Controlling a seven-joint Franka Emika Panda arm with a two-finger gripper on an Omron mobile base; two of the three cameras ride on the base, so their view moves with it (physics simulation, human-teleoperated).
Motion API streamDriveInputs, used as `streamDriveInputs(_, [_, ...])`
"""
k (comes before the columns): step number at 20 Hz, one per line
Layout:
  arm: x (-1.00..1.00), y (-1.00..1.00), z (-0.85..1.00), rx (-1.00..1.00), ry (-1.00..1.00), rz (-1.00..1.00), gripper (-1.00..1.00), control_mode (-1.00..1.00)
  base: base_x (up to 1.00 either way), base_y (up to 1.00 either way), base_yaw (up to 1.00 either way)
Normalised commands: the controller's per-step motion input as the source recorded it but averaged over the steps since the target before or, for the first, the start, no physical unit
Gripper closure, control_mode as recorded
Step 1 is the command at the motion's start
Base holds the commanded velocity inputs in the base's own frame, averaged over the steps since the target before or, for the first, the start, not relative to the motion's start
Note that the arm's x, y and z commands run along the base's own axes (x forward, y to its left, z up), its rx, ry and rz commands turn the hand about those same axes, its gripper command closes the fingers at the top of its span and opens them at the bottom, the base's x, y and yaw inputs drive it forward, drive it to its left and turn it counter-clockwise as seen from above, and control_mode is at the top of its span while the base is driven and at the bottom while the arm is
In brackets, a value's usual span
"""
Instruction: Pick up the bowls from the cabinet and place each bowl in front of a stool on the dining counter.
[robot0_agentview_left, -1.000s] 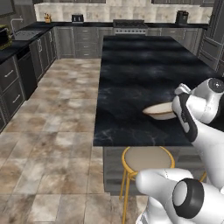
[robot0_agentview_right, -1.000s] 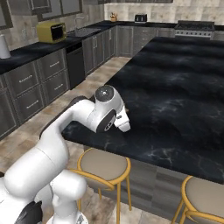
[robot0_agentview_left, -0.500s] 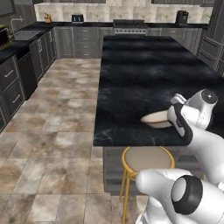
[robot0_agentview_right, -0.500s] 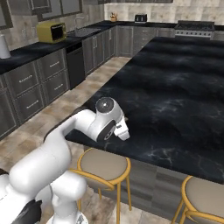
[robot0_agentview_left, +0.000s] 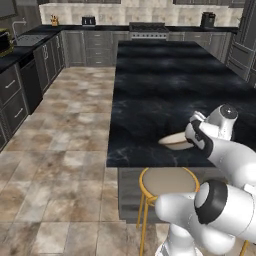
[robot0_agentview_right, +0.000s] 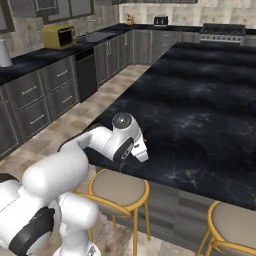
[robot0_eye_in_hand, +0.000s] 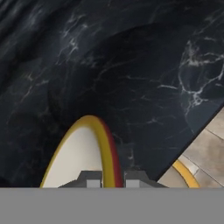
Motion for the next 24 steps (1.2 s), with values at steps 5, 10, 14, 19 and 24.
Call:
streamDriveInputs(5, [0.29, 0.00, -0.17, 0.00, 0.06, 0.00, 1.00, -1.00, 0.00, 0.00, 0.00])
streamDriveInputs(10, [0.26, 0.00, -0.22, 0.00, 0.03, 0.00, 1.00, -1.00, 0.00, 0.00, 0.00])
streamDriveInputs(14, [0.29, 0.00, -0.26, 0.00, 0.00, 0.00, 1.00, -1.00, 0.00, 0.00, 0.00])
streamDriveInputs(19, [0.38, 0.00, -0.25, 0.00, 0.00, 0.00, 1.00, -1.00, 0.00, 0.00, 0.00])
streamDriveInputs(24, [0.36, 0.00, -0.21, 0.00, 0.00, 0.00, 1.00, -1.00, 0.00, 0.00, 0.00])
